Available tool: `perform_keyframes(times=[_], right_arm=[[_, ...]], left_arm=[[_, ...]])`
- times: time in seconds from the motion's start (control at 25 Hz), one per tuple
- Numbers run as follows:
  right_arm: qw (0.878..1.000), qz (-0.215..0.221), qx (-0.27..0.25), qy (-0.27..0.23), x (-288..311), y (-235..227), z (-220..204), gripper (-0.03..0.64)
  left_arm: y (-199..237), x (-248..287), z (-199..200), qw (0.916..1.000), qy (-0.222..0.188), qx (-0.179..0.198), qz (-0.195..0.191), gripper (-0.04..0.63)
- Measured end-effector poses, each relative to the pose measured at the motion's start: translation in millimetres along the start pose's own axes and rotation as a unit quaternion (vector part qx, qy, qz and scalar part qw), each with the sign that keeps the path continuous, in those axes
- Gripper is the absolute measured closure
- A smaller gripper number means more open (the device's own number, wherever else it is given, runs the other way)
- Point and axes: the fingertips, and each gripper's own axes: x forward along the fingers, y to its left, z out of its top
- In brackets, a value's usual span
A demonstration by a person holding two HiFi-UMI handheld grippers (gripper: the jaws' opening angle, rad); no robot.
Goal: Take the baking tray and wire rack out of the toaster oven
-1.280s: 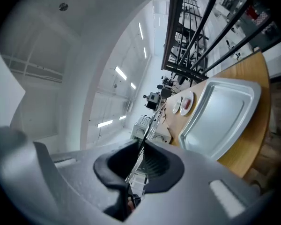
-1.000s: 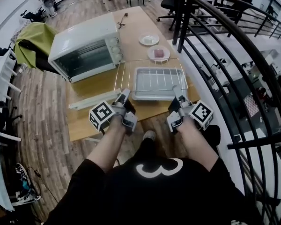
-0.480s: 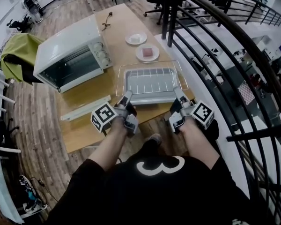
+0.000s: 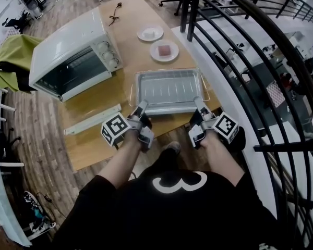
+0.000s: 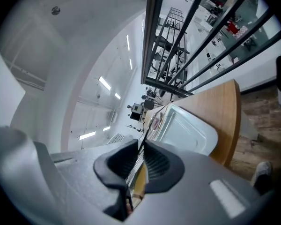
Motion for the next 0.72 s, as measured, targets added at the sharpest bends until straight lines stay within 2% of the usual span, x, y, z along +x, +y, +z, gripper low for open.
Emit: perform_keyframes(times=[0.28, 0.72], right_arm=[[1.0, -0.006, 0.009, 0.005, -6.1, -18.2, -8.8, 0.58], [0.999, -0.04, 0.023, 0.024, -25.8, -59.7, -30.2, 0.58]], left_arm=[[13.4, -2.8, -8.6, 0.9999, 0.017, 0.0, 0.003, 0.548], [52.3, -13.8, -36.7, 0.9981, 0.043, -0.027, 0.034, 0.549]])
